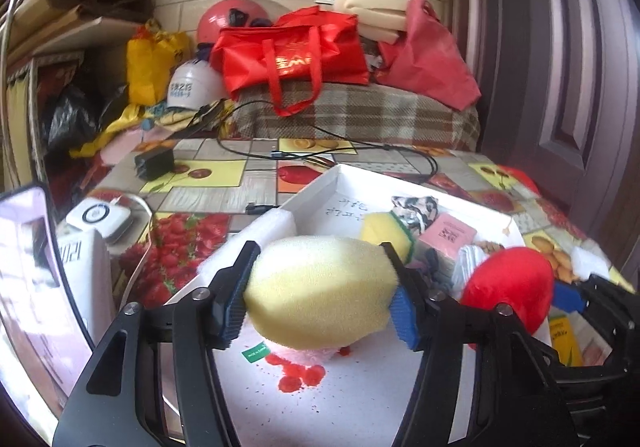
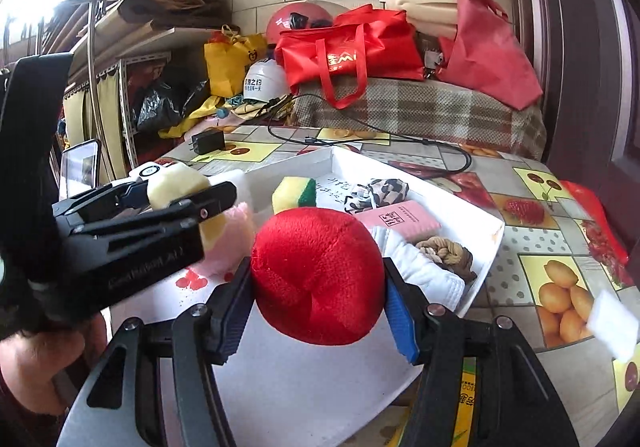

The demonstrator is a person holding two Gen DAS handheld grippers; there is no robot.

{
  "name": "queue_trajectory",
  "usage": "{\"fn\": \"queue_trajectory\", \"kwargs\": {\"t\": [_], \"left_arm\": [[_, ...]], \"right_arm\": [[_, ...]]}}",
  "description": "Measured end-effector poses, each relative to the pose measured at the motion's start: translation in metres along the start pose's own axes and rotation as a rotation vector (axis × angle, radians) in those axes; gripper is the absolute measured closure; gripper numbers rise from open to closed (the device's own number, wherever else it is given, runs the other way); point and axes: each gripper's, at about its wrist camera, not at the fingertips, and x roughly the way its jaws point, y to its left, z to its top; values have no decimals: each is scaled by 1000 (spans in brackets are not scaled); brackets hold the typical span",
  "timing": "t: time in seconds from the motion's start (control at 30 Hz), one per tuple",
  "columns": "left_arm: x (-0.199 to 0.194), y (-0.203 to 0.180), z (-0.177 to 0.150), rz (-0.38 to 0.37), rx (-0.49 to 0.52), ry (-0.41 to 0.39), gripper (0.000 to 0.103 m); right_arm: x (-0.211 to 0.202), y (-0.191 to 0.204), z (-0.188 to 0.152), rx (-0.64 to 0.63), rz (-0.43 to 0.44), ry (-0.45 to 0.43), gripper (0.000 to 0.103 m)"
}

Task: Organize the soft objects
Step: 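Lower the foam block and red plush into the box and open both tools, then move both open tools from the box toward the yellow tissue pack and white foam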

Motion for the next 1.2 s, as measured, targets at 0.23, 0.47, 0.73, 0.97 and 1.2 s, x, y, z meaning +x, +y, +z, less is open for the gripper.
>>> {"fn": "queue_trajectory", "kwargs": {"t": [0.23,0.47,0.73,0.97,1.2], "left_arm": [[-8,10,-1,24,-53,-41,0],[-12,12,-1,20,-58,-65,0],[-18,14,-1,-5,-65,-94,0],[-34,-2,-9,-90,-30,-106,0],[-59,-59,-22,-211,108,-124,0]], "right_arm": [[-1,3,-1,-13,-1,-7,15],[-12,-1,-3,16,-22,-57,15],[-59,-53,-32,95,-44,0,15],[-81,-112,-54,170,-108,87,15],[-82,-132,-60,224,-67,130,15]]}}
